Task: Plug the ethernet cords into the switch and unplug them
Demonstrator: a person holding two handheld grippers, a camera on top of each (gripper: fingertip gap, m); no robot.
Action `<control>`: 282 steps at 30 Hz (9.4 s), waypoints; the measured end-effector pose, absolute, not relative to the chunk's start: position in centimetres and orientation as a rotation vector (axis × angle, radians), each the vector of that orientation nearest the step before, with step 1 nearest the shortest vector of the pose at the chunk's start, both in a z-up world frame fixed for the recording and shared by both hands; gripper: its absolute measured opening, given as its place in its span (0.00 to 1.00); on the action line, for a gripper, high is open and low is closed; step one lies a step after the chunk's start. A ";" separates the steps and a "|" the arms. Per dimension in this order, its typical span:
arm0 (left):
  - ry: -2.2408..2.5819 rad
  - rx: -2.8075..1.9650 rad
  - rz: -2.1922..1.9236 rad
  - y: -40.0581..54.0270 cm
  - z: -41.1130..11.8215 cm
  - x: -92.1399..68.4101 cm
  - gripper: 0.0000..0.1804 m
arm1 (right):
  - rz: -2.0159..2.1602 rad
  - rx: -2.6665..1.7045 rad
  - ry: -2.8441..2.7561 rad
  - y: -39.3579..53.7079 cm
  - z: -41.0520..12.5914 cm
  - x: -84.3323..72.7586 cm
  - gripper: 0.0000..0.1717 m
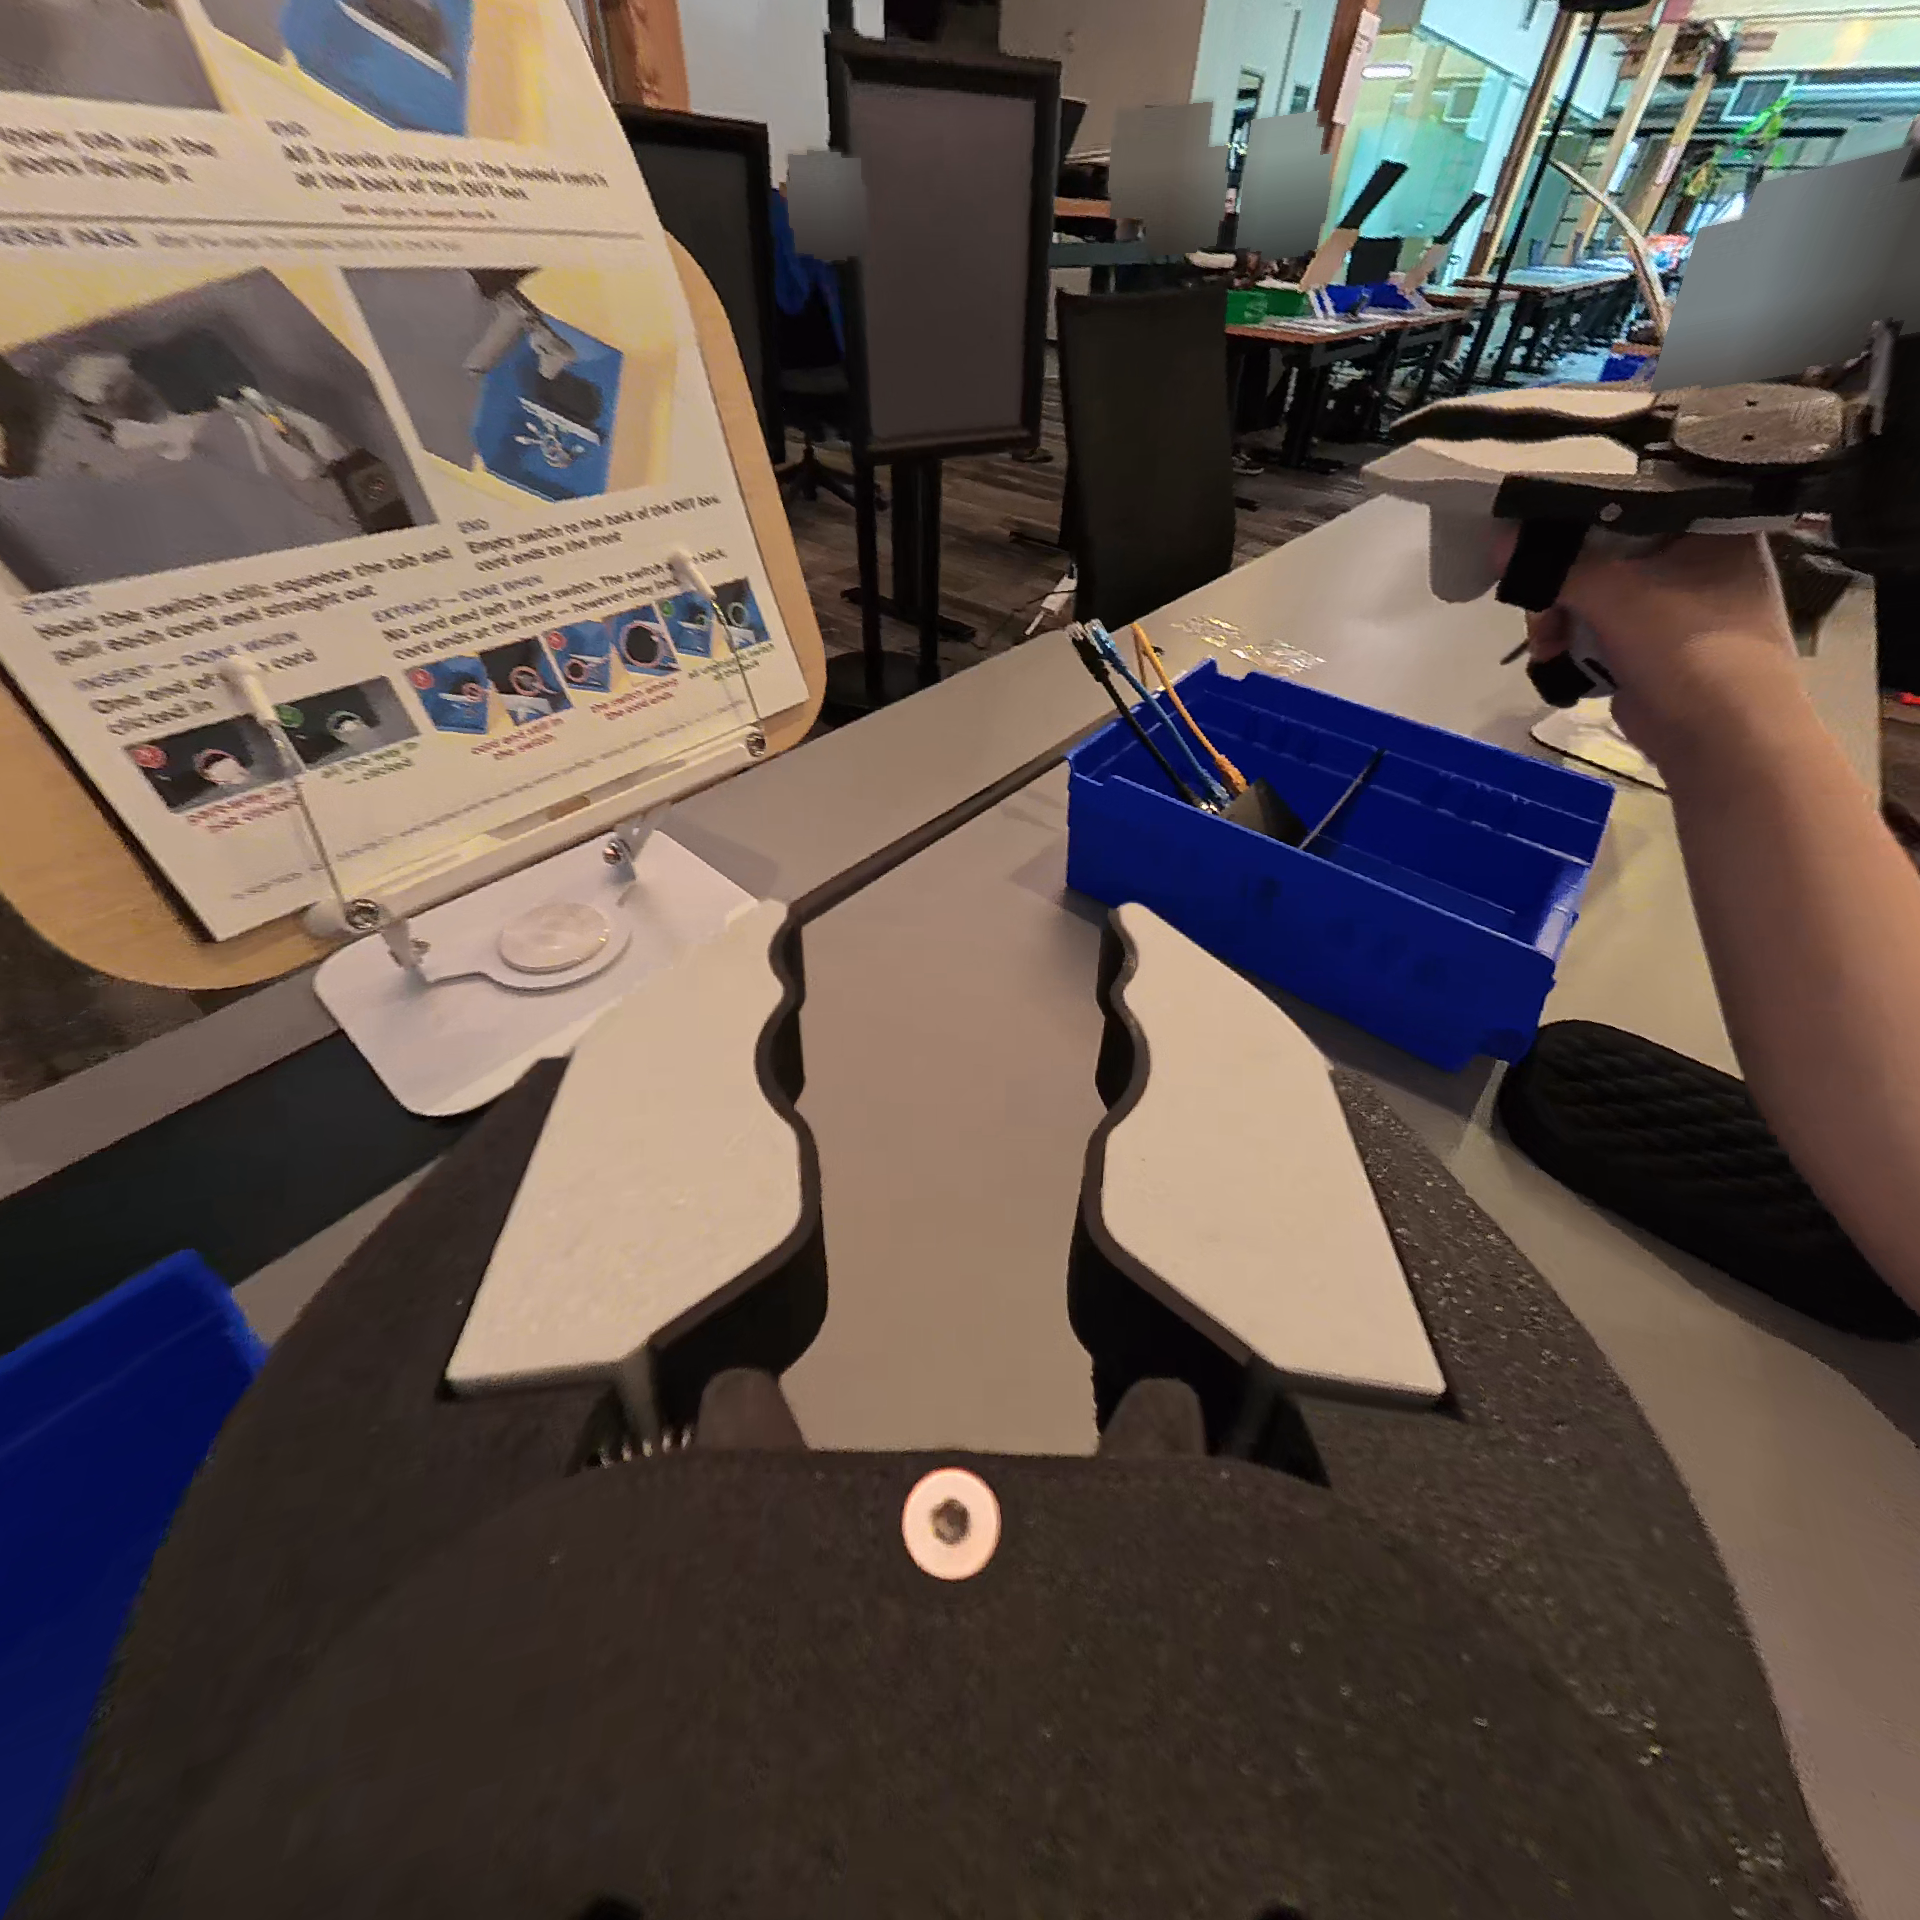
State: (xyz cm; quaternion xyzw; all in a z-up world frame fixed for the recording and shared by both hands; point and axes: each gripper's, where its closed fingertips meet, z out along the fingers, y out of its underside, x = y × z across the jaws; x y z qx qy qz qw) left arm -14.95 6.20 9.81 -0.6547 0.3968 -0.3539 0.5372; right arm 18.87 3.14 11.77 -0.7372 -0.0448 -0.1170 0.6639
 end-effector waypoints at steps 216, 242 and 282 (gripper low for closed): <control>0.602 -2.060 -0.450 -5.1 -0.5 -35.5 0.25 | 0.288 -3.005 -0.204 -2.5 -0.3 17.3 0.03; 0.170 -2.063 -0.271 -7.7 -0.1 -54.9 0.24 | 0.603 -2.817 -0.793 16.2 0.7 -34.2 0.03; 0.190 -2.031 -0.247 -2.6 -1.6 -55.0 0.23 | 0.420 -2.868 -0.119 10.4 -10.8 -34.4 0.08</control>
